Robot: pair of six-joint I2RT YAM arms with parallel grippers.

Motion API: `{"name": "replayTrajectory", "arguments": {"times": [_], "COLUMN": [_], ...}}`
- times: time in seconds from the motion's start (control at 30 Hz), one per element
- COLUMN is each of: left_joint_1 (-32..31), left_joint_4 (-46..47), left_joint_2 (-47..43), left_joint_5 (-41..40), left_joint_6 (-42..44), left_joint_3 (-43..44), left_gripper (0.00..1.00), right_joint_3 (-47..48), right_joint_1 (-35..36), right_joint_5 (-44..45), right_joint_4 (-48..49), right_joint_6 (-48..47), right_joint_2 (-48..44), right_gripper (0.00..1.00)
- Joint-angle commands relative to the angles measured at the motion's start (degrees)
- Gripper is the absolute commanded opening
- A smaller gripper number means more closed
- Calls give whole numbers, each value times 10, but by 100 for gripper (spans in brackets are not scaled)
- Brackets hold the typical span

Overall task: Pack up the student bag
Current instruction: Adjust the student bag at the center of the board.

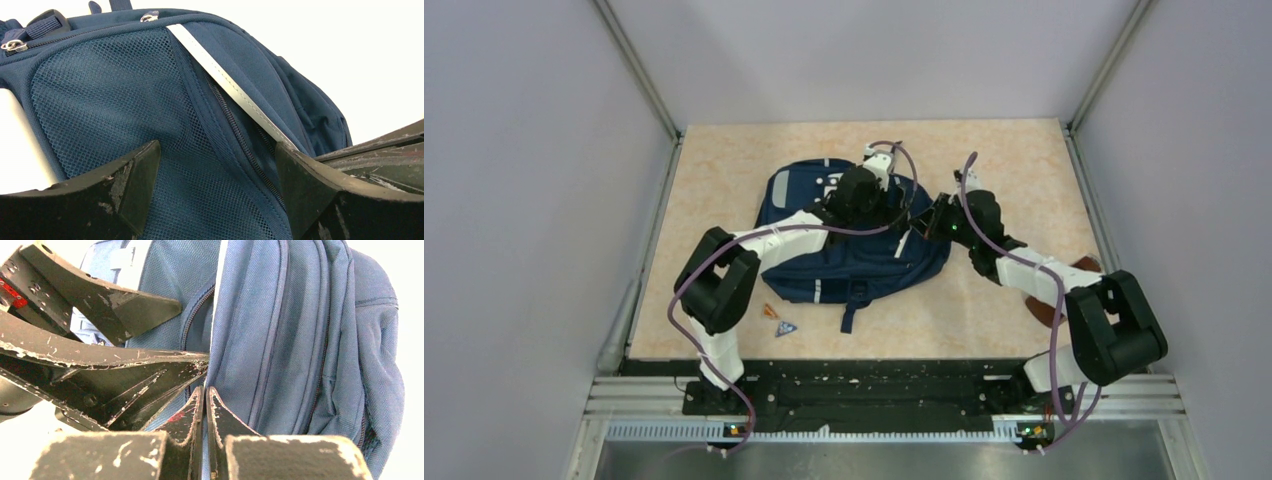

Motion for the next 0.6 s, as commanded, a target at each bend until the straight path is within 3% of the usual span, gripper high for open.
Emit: {"name": "replayTrajectory", "arguments": {"times": [0.0,0.13,0.23,0.4,0.57], "left_joint_1": [5,5,4,4,4], "left_joint_4": [-8,-10,-56,-117,-118], "left_joint_2": [-19,-10,6,18,5], "left_joint_5": [-19,-29,-48,-100,-91], "left_joint_6": [-1,0,4,15,13], "left_joint_3": [-45,-40,-5,27,30], "left_gripper": [90,90,83,57,18], "right_joint_3": [4,4,4,3,10], "right_joint_1": [-17,-17,-17,-17,-17], "right_joint_5": [15,16,22,42,62], "right_joint_4": [29,28,23,6,-16], "right_joint_6": [-1,-1,-4,-27,-64], "right_joint_2": [-36,-37,-41,-48,-36], "right_gripper": [0,0,0,0,0]}}
